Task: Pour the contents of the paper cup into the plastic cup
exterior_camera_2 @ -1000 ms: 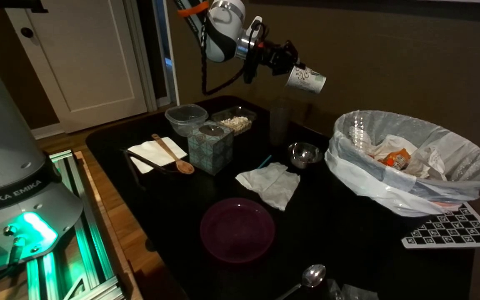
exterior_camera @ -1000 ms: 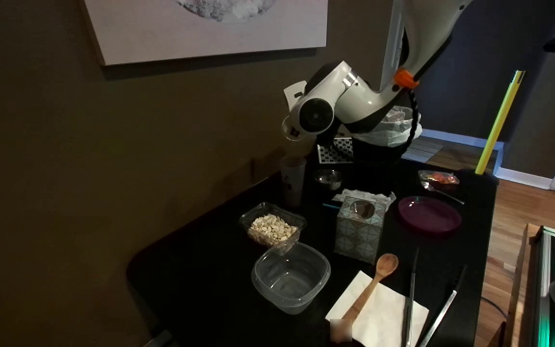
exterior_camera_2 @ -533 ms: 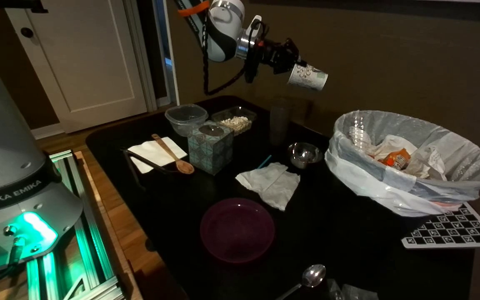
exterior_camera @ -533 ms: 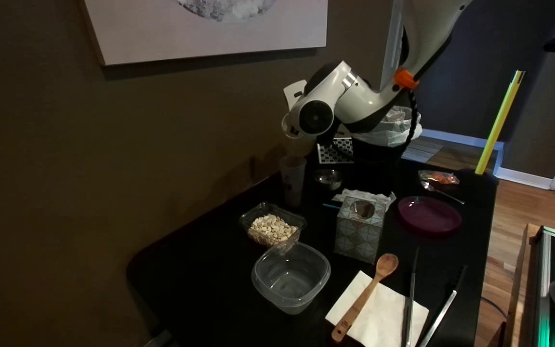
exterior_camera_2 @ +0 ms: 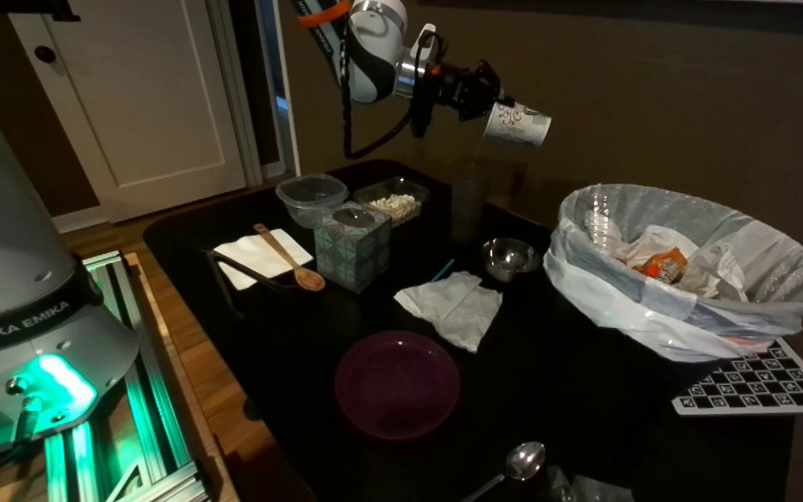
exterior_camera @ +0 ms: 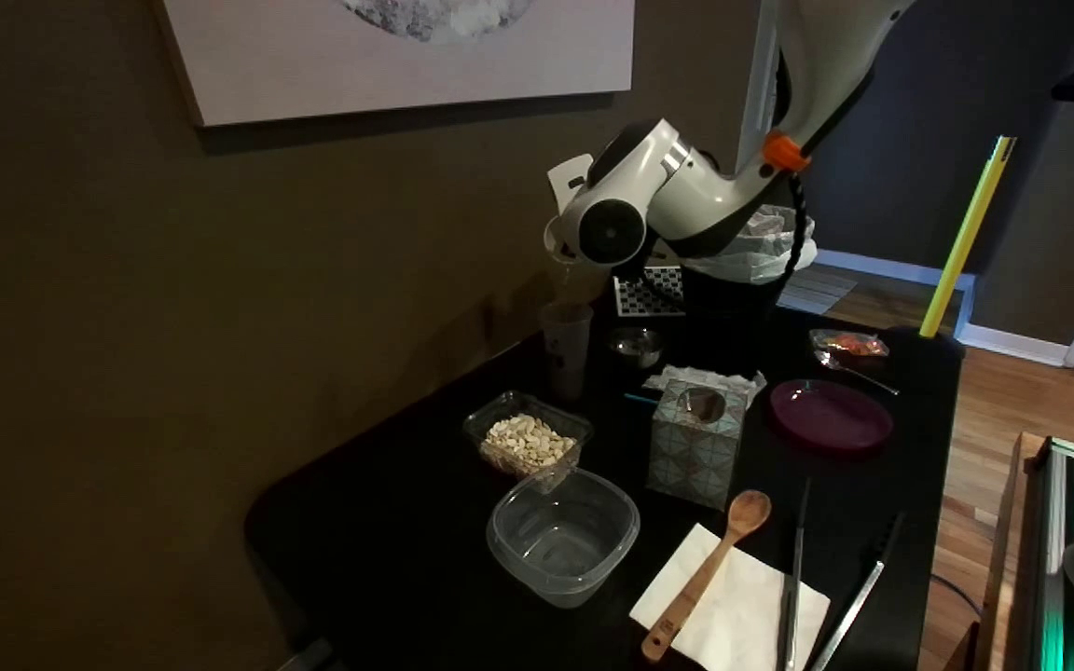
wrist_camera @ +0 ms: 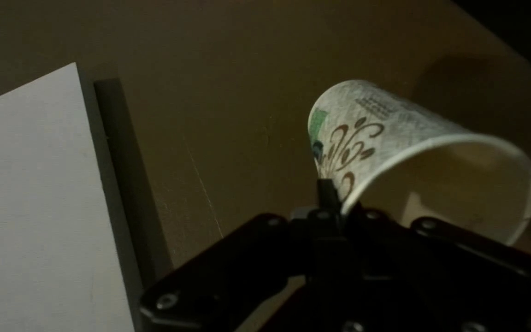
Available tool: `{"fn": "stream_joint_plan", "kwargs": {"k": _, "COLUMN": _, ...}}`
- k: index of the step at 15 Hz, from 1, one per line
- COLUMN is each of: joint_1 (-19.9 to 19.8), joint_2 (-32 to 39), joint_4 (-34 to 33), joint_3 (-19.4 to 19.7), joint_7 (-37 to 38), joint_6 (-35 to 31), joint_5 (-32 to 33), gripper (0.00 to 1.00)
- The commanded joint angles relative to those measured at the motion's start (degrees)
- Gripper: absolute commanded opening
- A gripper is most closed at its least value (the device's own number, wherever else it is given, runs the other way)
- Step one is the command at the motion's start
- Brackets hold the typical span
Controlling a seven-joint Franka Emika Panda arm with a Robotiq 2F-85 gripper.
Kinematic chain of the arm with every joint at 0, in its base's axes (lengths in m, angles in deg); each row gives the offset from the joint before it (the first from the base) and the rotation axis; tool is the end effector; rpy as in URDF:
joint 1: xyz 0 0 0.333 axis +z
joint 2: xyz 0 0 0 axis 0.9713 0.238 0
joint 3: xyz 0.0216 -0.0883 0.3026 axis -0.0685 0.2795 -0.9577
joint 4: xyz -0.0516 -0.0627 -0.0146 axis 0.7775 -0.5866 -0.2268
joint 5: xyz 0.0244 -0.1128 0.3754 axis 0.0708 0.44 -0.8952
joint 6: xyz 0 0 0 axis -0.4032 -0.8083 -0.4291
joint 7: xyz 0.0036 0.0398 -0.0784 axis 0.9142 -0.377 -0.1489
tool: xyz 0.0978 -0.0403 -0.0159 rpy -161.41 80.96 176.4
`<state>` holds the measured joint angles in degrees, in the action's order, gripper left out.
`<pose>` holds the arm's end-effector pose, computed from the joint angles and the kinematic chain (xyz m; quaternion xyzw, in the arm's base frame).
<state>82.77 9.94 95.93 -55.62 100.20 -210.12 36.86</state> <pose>0.6456 0.0709 0.2811 0.7510 0.1541 0.3732 0.5225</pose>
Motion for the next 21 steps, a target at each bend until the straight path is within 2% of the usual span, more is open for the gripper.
{"fn": "stream_joint_plan", "kwargs": {"k": 1, "joint_1": -0.50, "joint_2": -0.92, "joint_4": 1.95, "joint_3": -1.07, "joint_7": 2.17, "joint_6": 2.63, "joint_5": 2.53, "gripper": 0.01}}
{"fn": "stream_joint_plan", "kwargs": {"k": 21, "joint_1": -0.29, "joint_2": -1.80, "joint_4": 3.61, "joint_3": -2.19, "joint_7": 3.86, "joint_6": 8.61, "joint_5": 7.06, "gripper": 0.01}}
